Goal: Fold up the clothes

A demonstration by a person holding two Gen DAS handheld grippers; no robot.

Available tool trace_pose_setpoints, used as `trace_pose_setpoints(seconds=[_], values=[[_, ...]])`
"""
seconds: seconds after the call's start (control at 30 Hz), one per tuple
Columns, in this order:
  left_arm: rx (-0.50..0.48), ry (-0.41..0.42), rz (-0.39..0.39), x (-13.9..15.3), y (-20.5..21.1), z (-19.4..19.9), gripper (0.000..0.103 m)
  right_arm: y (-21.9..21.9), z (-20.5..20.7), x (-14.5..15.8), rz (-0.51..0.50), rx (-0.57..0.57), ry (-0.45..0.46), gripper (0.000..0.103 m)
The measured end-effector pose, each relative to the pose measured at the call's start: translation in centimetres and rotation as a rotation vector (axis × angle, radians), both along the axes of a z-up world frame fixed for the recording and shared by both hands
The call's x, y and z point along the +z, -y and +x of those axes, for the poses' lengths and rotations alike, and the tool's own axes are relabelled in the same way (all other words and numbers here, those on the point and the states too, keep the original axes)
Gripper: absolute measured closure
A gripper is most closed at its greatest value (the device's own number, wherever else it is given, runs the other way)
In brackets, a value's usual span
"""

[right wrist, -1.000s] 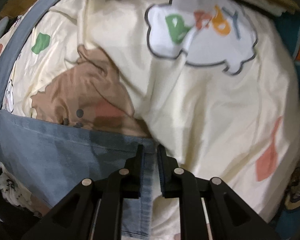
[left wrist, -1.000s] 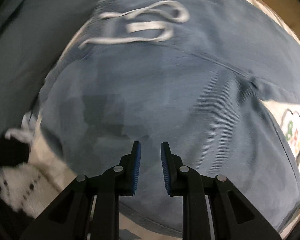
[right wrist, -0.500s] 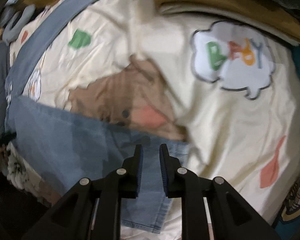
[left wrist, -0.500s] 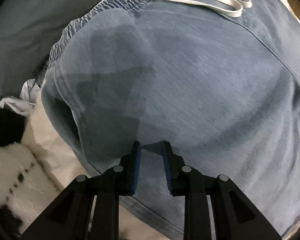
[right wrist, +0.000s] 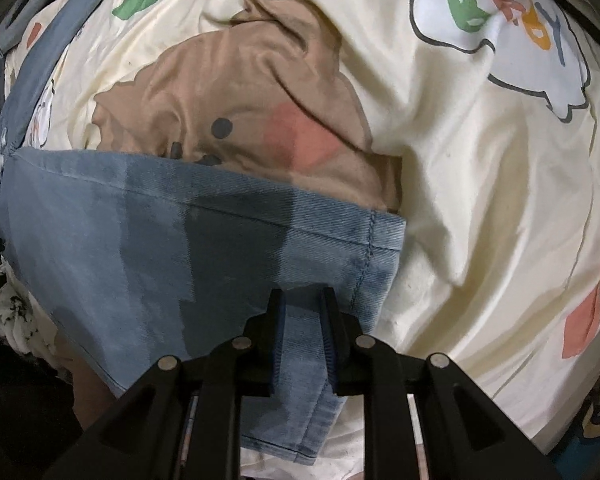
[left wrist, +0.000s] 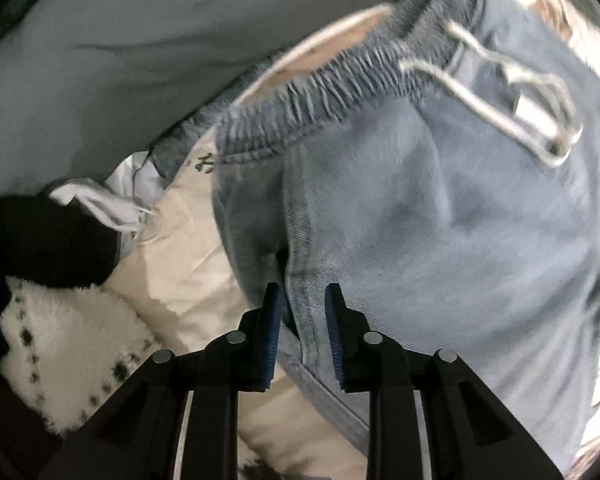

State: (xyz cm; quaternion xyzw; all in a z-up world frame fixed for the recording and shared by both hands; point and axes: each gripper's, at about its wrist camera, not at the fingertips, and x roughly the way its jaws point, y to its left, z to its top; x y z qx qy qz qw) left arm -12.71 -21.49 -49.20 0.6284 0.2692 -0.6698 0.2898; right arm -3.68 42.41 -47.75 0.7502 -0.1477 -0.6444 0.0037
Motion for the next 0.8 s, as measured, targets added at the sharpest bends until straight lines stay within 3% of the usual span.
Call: trace_pose_setpoints(seconds=[0.1,0.13,0.2,0.3,0.4,0.7,0.8], values=[[0.036,-0.075,0.036,2.3,-0.8,2.3,0.079,-0.2,-0.2,0.4,-0.013,-0.002,-0.018,0.087],[0.038,-0.097,0.049,2.5,-1.1,1.4,0.079,-0.3,-0.2,0.5,-0.018,-0.002,-0.022,0.087],[0.039,-0.128,0.075,-0.4,0.9,1.2,0.079,-0.4,-0.2,0.6,-0.027,-0.001,-0.026,0.087],[0.037,-0.161,0.114,0.1,-1.2,-0.8,0.079,-0.5,0.0,0.3,-0.029,0.001,-0.015,0.086],[0.036,-0.129,0.104,1.2,-2.1,-3.4,0.077,-0.7,0.1,0.0,-0.026,-0.011,-0.005,0.086],[0.082,-0.102,0.053,-1.7,-0.6,-4.9,0.077,-0.7,-0.3,-0.2,-0.016,-0.006,0.011,0.08],[0.142,-0.107,0.047,-2.3,1.1,-4.4,0.077,-0.6,-0.4,-0.4,-0.008,-0.001,0.017,0.077]])
